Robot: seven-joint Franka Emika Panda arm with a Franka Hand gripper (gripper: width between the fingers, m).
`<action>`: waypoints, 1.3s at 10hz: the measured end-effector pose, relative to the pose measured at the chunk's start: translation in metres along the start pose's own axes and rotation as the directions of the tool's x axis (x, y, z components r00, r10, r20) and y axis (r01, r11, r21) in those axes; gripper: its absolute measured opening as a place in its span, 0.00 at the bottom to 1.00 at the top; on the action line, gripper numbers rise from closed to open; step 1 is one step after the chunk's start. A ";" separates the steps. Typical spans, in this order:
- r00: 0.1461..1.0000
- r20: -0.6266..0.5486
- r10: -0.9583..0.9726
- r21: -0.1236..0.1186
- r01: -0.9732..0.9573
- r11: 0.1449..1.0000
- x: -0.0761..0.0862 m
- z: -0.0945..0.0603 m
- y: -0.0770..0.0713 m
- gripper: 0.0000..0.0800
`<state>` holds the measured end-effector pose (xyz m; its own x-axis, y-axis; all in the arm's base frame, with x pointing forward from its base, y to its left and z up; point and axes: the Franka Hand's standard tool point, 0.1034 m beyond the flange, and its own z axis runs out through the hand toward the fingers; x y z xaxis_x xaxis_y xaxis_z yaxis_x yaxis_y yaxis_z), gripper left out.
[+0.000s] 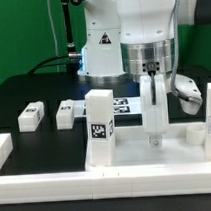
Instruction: Assemble desk
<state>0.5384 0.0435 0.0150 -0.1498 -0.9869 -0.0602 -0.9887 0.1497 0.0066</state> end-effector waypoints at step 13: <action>0.999 0.009 -0.039 -0.057 0.040 0.998 -0.001 0.006 0.015 0.09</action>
Offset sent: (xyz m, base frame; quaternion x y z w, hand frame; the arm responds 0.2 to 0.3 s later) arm 0.0000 0.0000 0.0000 0.0000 0.0000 0.0000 1.0000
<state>0.5234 0.0471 0.0091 -0.1111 -0.9914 -0.0692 -0.9924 0.1069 0.0606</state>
